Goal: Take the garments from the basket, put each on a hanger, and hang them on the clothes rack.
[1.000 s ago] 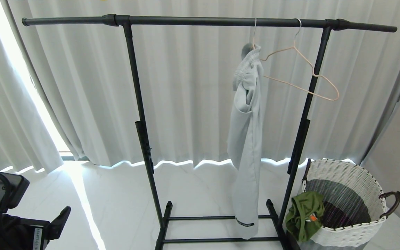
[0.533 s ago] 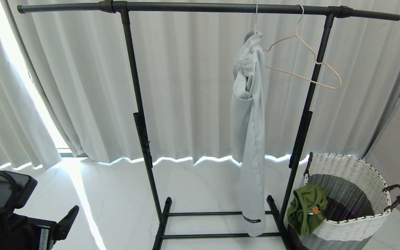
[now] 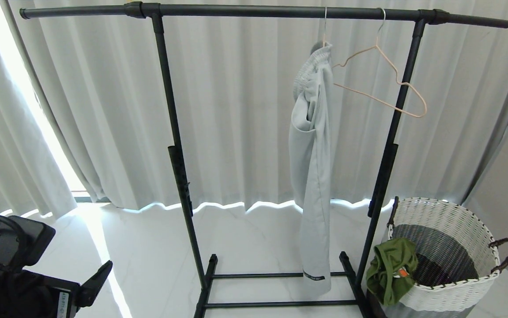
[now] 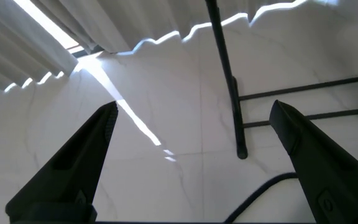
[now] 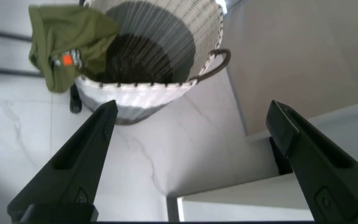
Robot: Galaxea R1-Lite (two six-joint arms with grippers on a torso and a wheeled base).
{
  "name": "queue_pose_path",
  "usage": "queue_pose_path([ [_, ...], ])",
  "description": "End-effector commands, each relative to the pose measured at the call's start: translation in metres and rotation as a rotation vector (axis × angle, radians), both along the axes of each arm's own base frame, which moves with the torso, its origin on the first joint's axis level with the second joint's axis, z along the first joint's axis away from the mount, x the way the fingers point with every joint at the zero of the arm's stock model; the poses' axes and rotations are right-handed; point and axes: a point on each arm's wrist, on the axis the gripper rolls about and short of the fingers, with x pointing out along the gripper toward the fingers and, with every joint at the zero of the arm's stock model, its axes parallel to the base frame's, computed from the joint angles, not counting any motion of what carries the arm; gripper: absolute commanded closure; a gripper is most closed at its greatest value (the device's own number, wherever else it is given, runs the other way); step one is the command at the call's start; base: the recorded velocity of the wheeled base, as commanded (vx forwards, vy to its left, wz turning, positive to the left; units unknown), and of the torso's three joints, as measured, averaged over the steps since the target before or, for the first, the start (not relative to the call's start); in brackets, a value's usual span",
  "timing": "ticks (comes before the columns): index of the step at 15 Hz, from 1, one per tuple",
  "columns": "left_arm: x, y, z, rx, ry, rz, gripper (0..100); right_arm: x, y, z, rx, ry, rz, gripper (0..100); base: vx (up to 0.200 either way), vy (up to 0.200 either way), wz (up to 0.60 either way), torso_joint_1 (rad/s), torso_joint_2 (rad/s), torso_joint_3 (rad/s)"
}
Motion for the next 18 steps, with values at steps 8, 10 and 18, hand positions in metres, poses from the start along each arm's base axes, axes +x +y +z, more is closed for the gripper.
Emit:
queue_pose_path([
  [8, 0.002, -0.006, 0.0, 0.003, 0.011, -0.041, 0, 0.003, 0.0, -0.027, -0.004, 0.132, 0.003, 0, 0.2, 0.0, 0.0, 0.002, 0.01, 0.0],
  [10, 0.004, -0.008, 0.001, 0.003, 0.011, -0.051, 0, 0.012, 0.002, -0.036, 0.002, 0.198, 0.003, 0, 0.2, 0.0, 0.0, 0.002, 0.0, 0.005],
  [18, 0.003, -0.017, 0.0, 0.005, 0.018, -0.126, 0, 0.053, 0.022, -0.097, 0.116, 0.443, 0.17, 0, 0.0, 0.0, 0.0, 0.0, 0.0, 0.0],
])
